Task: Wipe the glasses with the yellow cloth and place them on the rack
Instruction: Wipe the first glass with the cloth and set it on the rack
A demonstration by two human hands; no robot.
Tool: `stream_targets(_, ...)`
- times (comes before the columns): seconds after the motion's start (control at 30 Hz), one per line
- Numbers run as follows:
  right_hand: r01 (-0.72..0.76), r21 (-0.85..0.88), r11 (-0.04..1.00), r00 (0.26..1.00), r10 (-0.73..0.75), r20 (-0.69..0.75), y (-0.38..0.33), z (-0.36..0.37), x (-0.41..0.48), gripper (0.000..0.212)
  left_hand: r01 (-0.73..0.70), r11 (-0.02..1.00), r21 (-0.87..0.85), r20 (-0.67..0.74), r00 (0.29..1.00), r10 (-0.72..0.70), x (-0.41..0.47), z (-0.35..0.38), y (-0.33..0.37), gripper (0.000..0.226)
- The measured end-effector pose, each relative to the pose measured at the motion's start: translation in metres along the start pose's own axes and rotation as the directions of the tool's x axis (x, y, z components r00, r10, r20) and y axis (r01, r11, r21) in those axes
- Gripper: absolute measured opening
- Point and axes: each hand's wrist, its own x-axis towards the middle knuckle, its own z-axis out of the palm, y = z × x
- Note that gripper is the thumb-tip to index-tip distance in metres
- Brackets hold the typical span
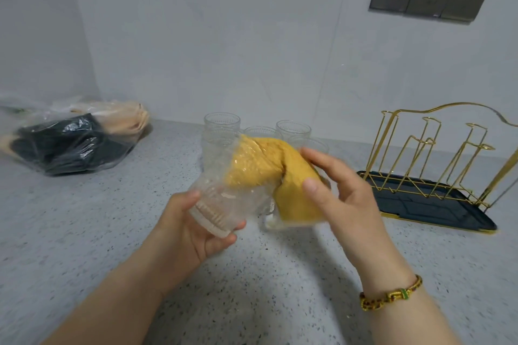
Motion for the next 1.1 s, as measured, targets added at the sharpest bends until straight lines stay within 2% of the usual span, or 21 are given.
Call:
stream_targets(0.07,0.080,-0.060,0.995,0.992,-0.074,0.101,0.005,0.007,-0.001,0.044,-0.021,0.999,-0.048,-0.011,1.000,0.021,0.000,0.000,0.003,0.094)
stream_targets(0.1,0.104,-0.058,0.993,0.990,-0.097,0.107,0.007,0.010,-0.001,0.046,-0.020,0.998,-0.060,-0.002,1.000,0.020,0.000,0.000,0.004,0.094)
stream_targets(0.23,0.108,0.005,0.994,0.993,-0.108,-0.045,0.008,0.006,0.001,0.035,0.023,0.999,-0.024,0.078,0.997,-0.021,-0.004,-0.002,0.006,0.080)
stream_targets(0.3,0.109,0.022,0.994,0.991,-0.107,-0.079,0.006,-0.002,0.001,0.037,0.056,0.998,0.038,0.098,0.993,-0.059,-0.004,-0.004,0.005,0.085)
stream_targets(0.4,0.094,0.006,0.996,0.996,-0.094,0.002,0.001,-0.007,0.000,0.037,0.100,0.971,0.217,0.119,0.985,-0.128,-0.005,-0.006,0.005,0.097)
stream_targets(0.5,0.021,-0.003,1.000,0.990,-0.020,0.137,-0.001,-0.006,0.000,0.036,0.113,0.943,0.313,0.100,0.984,-0.151,-0.005,-0.005,0.003,0.071)
stream_targets(0.63,-0.084,0.050,0.995,0.966,0.069,0.250,0.001,-0.003,-0.001,0.025,0.118,0.938,0.326,0.069,0.986,-0.149,-0.007,-0.004,0.001,0.068)
stream_targets(0.67,-0.099,0.098,0.990,0.963,0.070,0.262,0.000,-0.004,-0.001,0.028,0.116,0.941,0.319,0.071,0.987,-0.146,-0.007,-0.004,0.001,0.069)
stream_targets(0.73,-0.121,0.194,0.974,0.960,0.065,0.271,-0.001,-0.007,0.001,0.058,0.108,0.947,0.301,0.076,0.988,-0.136,-0.006,-0.006,0.003,0.073)
stream_targets(0.8,-0.108,0.103,0.989,0.947,0.071,0.312,-0.003,-0.009,0.001,0.071,0.113,0.962,0.248,0.074,0.988,-0.135,-0.005,-0.007,0.004,0.090)
stream_targets(0.83,-0.101,0.047,0.994,0.931,0.078,0.357,-0.004,-0.009,0.000,0.068,0.122,0.965,0.232,0.075,0.987,-0.143,-0.005,-0.007,0.005,0.094)
stream_targets(0.87,-0.106,0.006,0.994,0.910,0.094,0.404,-0.005,-0.007,-0.001,0.061,0.129,0.962,0.239,0.079,0.985,-0.152,-0.005,-0.006,0.004,0.088)
stream_targets(0.93,-0.142,-0.034,0.989,0.870,0.141,0.472,-0.006,-0.001,-0.003,0.042,0.163,0.942,0.293,0.053,0.981,-0.187,-0.006,-0.003,0.001,0.064)
stream_targets(1.0,-0.231,-0.027,0.973,0.857,0.216,0.468,-0.005,0.006,-0.004,0.028,0.208,0.913,0.351,-0.011,0.976,-0.218,-0.007,0.000,-0.002,0.053)
stream_targets(1.1,-0.310,0.069,0.948,0.889,0.264,0.373,-0.001,0.014,-0.006,0.019,0.188,0.922,0.339,-0.060,0.982,-0.178,-0.006,0.007,-0.003,0.059)
